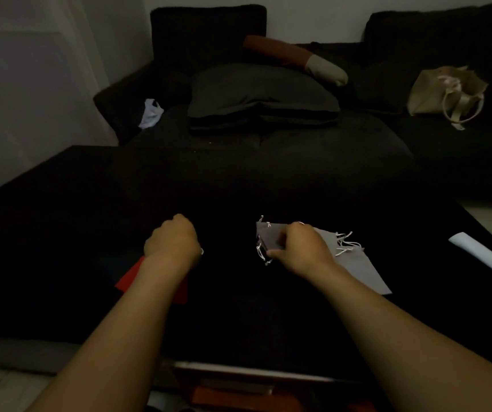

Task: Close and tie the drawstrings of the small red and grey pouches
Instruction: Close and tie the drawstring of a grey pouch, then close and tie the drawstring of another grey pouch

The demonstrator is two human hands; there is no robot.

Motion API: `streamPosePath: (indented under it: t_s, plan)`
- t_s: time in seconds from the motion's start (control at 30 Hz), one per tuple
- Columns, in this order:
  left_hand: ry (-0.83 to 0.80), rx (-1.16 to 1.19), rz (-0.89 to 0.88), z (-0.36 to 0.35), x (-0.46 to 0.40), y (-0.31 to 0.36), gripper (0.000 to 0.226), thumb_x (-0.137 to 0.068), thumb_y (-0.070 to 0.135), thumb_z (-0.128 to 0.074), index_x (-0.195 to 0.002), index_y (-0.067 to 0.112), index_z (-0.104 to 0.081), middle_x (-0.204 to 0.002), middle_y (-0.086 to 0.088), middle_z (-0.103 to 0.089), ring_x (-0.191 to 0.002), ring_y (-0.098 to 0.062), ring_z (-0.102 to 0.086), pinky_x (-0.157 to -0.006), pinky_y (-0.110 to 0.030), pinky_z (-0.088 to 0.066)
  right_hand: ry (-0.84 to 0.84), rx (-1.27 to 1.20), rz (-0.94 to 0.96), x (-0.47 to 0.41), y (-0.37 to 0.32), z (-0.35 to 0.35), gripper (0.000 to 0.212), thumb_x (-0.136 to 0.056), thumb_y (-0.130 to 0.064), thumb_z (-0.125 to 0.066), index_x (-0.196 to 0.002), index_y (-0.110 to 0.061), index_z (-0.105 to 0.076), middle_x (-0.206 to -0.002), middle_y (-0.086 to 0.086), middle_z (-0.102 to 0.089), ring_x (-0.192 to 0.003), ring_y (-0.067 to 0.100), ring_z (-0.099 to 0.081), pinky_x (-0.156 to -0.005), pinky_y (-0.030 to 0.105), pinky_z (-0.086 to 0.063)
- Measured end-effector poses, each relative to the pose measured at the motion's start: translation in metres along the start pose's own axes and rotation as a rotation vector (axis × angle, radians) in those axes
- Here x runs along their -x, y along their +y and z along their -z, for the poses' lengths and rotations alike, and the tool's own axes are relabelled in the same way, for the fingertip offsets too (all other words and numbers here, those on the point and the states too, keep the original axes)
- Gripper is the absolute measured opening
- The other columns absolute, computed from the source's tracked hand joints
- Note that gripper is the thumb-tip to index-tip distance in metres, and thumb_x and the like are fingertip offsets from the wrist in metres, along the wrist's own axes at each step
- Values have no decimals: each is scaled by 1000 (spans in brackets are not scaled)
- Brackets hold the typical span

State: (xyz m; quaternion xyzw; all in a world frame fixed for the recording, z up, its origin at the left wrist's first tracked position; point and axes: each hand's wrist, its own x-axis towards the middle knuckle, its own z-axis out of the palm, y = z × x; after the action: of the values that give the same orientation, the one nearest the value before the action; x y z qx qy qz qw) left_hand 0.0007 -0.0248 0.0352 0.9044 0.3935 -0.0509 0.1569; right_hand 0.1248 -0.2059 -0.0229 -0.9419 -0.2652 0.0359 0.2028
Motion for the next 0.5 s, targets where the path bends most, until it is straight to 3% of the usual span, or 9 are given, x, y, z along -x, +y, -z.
streamPosePath:
  t_s: [0.17, 0.27, 0.4, 0.5]
  plan:
    - [147, 156, -176, -6, 0, 19, 62, -79, 46, -75, -127, 14, -53, -124, -11, -58, -114, -30, -57, -94, -47, -51, 7, -91, -32, -8, 4, -4, 18, -84, -25, -65, -74, -10, -69, -75, 8, -65, -80, 28, -68, -63, 28, -45]
    - [112, 284, -286, -15, 1, 37, 49, -87, 44, -68, -126, 16, -59, -122, -8, -64, -111, -26, -62, -95, -40, -52, 48, -159, -23, -10, 8, 2, 23, -84, -21, -61, -63, -12, -64, -68, 10, -65, -71, 28, -67, -61, 31, -48]
    - [-45, 552, -324, -23, 1, 54, 26, -98, 39, -53, -108, 18, -65, -104, -3, -68, -98, -22, -65, -94, -43, -54, 175, -631, -117, -6, 4, 41, 22, -87, -9, -62, -68, -17, -70, -69, 3, -70, -65, 15, -66, -54, 22, -49]
    - [-314, 1018, -196, -19, 14, 72, 26, -99, 43, -51, -95, 19, -60, -103, -6, -66, -96, -23, -67, -85, -43, -58, 7, -1179, -223, 5, -4, 72, 20, -95, -8, -56, -80, -12, -68, -76, 6, -69, -67, 17, -66, -56, 26, -51]
